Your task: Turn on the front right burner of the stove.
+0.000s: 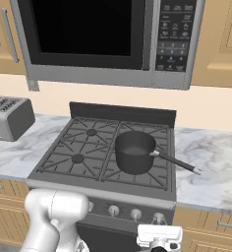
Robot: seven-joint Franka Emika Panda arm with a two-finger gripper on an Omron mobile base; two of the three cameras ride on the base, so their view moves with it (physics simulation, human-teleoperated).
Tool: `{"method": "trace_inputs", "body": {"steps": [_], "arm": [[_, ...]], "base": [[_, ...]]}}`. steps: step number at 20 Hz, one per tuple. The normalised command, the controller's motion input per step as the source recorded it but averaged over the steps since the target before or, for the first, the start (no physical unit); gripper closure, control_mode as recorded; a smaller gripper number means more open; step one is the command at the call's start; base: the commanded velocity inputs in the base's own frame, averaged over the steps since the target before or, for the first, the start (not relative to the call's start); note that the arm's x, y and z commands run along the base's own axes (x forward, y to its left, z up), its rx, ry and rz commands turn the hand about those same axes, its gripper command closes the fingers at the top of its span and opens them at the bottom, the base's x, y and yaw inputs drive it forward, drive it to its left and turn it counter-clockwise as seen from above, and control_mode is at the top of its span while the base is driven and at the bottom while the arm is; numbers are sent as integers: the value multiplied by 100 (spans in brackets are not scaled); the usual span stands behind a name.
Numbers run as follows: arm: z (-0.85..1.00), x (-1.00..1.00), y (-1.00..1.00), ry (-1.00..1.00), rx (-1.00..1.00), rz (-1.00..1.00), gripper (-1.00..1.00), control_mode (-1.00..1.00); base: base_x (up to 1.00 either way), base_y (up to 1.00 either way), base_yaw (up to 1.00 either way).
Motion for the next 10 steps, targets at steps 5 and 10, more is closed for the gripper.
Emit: {"method": "trace_inputs", "body": {"steps": [5,10], "arm": [[-50,0,6,0,0,1,100,-100],[-48,0,19,0,-6,2,100,-100]], "base": [[0,0,0],[0,0,0]]}}
